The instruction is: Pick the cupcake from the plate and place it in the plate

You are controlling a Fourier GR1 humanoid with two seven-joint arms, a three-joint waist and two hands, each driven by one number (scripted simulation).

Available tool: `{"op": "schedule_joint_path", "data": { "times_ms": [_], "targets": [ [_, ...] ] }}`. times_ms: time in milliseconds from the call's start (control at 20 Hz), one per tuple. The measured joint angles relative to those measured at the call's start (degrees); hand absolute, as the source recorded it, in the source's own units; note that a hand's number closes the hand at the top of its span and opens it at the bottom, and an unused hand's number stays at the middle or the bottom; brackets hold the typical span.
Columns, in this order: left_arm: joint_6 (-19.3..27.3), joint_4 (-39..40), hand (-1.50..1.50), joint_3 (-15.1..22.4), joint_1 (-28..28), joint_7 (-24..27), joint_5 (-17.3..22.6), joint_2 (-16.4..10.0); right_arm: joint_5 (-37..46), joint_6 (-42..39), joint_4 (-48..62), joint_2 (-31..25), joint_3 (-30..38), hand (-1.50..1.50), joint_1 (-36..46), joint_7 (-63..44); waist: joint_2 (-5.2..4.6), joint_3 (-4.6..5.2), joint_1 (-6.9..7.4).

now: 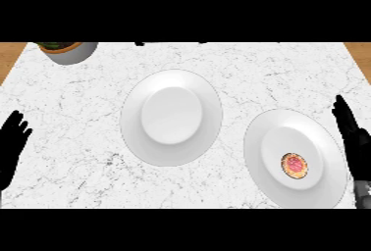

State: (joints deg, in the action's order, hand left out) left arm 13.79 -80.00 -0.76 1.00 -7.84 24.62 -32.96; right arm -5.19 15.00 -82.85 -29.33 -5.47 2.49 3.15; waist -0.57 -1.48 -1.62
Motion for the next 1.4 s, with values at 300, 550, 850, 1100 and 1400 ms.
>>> {"op": "schedule_joint_path", "data": {
  "times_ms": [300,550,850,1100,1400],
  "targets": [
    [-0.5,-3.3,0.00,5.1,-6.0,3.0,-5.8,0.6,3.3,16.8,-1.6,9.3,2.8,-1.50,6.9,-5.7,0.48,1.20,0.31],
    [-1.5,-5.6,0.00,8.6,-9.1,4.3,-7.9,1.7,19.1,23.1,5.3,2.9,-1.6,-1.50,5.2,-13.0,-0.47,2.33,0.74],
    [-0.5,-4.2,0.00,12.4,-12.6,4.4,-11.1,5.3,36.7,38.4,10.4,14.7,-7.2,-1.50,7.4,-25.3,0.24,1.97,1.22],
    [-0.1,-2.3,0.00,12.9,-13.8,4.3,-12.3,6.3,55.6,38.2,10.9,17.3,-8.1,-1.50,7.8,-36.8,0.97,2.24,0.35],
    [1.0,-1.5,0.00,13.0,-14.3,3.8,-13.3,7.2,74.0,27.5,3.8,20.6,-7.4,-1.50,7.1,-51.2,1.46,2.10,-0.91]
  ]
}}
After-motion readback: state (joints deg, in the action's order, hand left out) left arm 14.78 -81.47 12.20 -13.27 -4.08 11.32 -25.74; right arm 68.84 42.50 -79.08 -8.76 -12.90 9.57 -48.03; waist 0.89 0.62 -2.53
